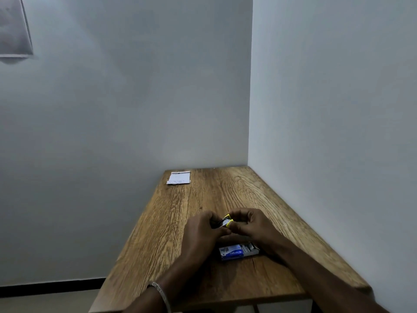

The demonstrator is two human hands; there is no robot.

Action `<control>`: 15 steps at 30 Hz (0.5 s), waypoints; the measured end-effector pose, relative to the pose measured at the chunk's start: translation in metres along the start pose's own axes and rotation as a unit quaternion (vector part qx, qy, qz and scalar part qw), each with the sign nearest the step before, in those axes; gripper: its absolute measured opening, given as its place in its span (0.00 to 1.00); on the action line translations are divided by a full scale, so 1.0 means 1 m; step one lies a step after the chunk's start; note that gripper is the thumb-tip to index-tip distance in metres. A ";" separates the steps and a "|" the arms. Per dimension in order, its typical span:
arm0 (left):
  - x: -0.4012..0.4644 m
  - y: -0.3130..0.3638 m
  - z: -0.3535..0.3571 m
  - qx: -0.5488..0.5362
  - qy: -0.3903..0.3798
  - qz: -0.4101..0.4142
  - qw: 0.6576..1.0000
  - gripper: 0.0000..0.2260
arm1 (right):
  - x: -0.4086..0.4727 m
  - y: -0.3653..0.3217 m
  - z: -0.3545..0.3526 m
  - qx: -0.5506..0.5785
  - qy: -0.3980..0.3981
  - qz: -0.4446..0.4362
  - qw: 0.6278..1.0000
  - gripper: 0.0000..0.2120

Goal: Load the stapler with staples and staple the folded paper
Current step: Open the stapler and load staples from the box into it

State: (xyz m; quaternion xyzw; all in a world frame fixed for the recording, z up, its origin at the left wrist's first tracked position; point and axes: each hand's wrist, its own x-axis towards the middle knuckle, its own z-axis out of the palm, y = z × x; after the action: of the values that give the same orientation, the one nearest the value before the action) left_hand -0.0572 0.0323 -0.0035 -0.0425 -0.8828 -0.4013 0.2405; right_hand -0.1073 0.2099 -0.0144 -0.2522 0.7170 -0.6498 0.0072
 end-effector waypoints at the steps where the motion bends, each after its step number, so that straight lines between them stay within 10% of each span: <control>1: 0.000 0.000 0.000 0.001 0.001 0.000 1.000 0.11 | 0.000 0.000 0.000 0.003 0.000 0.001 1.000 0.10; 15: 0.012 0.008 -0.010 -0.231 -0.030 -0.082 0.969 0.14 | 0.001 -0.006 0.000 0.041 -0.013 0.025 0.999 0.24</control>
State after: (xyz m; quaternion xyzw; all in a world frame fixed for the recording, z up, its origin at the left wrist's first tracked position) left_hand -0.0620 0.0293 0.0129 -0.0362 -0.7735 -0.6111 0.1641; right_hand -0.1063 0.2090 -0.0085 -0.2422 0.6955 -0.6751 0.0427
